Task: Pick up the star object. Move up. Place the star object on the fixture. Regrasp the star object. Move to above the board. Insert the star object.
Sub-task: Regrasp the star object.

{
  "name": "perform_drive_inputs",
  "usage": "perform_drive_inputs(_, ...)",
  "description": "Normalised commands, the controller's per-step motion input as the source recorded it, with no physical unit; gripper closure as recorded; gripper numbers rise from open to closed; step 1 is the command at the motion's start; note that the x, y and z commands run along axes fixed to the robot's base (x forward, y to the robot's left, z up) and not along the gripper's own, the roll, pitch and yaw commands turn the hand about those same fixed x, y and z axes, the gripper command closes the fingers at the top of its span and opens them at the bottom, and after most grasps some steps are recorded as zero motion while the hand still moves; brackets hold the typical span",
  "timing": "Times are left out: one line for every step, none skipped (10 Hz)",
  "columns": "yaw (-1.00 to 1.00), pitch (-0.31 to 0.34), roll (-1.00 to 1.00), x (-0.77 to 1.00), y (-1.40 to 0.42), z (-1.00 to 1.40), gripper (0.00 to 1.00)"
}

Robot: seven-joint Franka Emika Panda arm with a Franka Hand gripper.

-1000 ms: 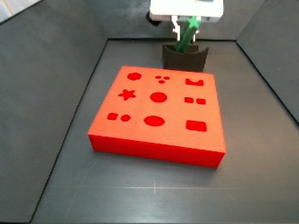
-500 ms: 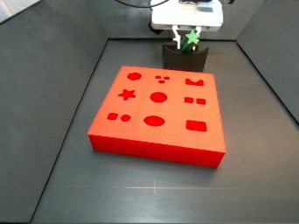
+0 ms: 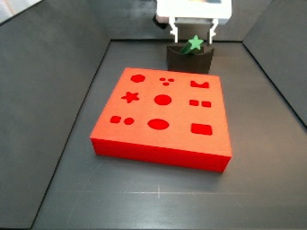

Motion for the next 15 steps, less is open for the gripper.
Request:
perform_drive_inputs(0.04,0.004,0.04,-0.04,0.00,1.00,0.00)
perform_drive_inputs(0.04,0.018,0.04,-0.04,0.00,1.00,0.00)
perform_drive_inputs(0.03,0.047,0.04,-0.04,0.00,0.87,0.00)
perform_drive_inputs(0.03,0.061,0.04,-0.04,0.01,0.75,0.00)
perform_drive_inputs(0.01,0.081,0.04,-0.03,0.01,0.51,0.00)
perform_drive_inputs(0.00,0.090,0.04,-0.03,0.01,0.26,0.00)
perform_drive_inputs(0.01,0.066,1.00,0.00,-1.00,0.93,0.00)
perform_drive_inputs(0.01,0.065,1.00,0.01,-1.00,0.90,0.00)
perform_drive_inputs(0.01,0.057,1.00,-0.02,-1.00,0.89,0.00)
perform_drive_inputs(0.01,0.048,1.00,-0.06,-1.00,0.83,0.00)
perform_drive_inputs(0.01,0.043,1.00,-0.07,-0.87,0.65,0.00)
perform_drive_inputs(0.01,0.041,1.00,-0.05,-0.69,0.43,0.00)
perform_drive_inputs(0.01,0.040,1.00,-0.03,-0.50,0.19,0.00)
perform_drive_inputs(0.01,0.037,1.00,-0.01,-0.23,0.05,0.00)
perform_drive_inputs(0.01,0.037,1.00,-0.01,-0.05,0.03,0.00)
